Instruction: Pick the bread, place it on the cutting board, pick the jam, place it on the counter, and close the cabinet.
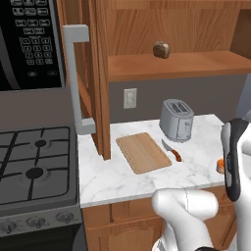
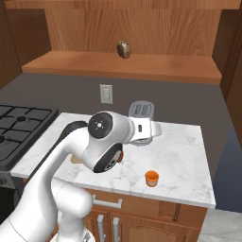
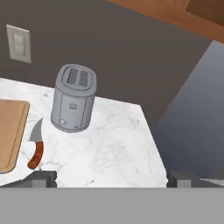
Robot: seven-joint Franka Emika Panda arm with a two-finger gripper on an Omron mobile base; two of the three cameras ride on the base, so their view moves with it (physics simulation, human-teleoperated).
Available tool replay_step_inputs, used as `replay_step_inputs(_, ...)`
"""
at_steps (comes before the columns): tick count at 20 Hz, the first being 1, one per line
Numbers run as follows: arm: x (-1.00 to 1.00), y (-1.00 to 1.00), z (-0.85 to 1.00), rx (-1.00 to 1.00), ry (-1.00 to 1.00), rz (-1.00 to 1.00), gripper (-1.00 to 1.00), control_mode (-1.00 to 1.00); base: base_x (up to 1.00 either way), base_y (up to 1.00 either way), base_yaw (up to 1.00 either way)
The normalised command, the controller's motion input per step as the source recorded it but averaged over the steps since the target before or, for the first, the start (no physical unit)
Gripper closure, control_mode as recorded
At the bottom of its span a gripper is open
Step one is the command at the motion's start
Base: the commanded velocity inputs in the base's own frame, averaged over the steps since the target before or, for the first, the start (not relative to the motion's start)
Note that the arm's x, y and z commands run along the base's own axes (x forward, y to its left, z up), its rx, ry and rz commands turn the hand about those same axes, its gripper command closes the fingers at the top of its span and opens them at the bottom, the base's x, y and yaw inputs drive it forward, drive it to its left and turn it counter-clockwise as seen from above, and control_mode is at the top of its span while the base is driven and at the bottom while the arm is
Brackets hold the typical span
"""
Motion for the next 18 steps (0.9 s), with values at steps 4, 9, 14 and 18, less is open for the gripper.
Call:
replay_step_inputs(4,-0.16,0.14,0.23,0.03,-0.21,0.0,-1.0,-1.0,0.0,0.0,0.0)
replay_step_inputs(9,-0.18,0.06,0.15,0.07,-0.11,0.01,-1.0,-1.0,0.0,0.0,0.0)
replay_step_inputs(14,0.0,0.04,0.29,0.11,-0.06,0.07,-1.0,-1.0,0.0,0.0,0.0)
replay_step_inputs(18,-0.02,0.05,0.37,0.1,0.0,0.09,-1.0,-1.0,0.0,0.0,0.0)
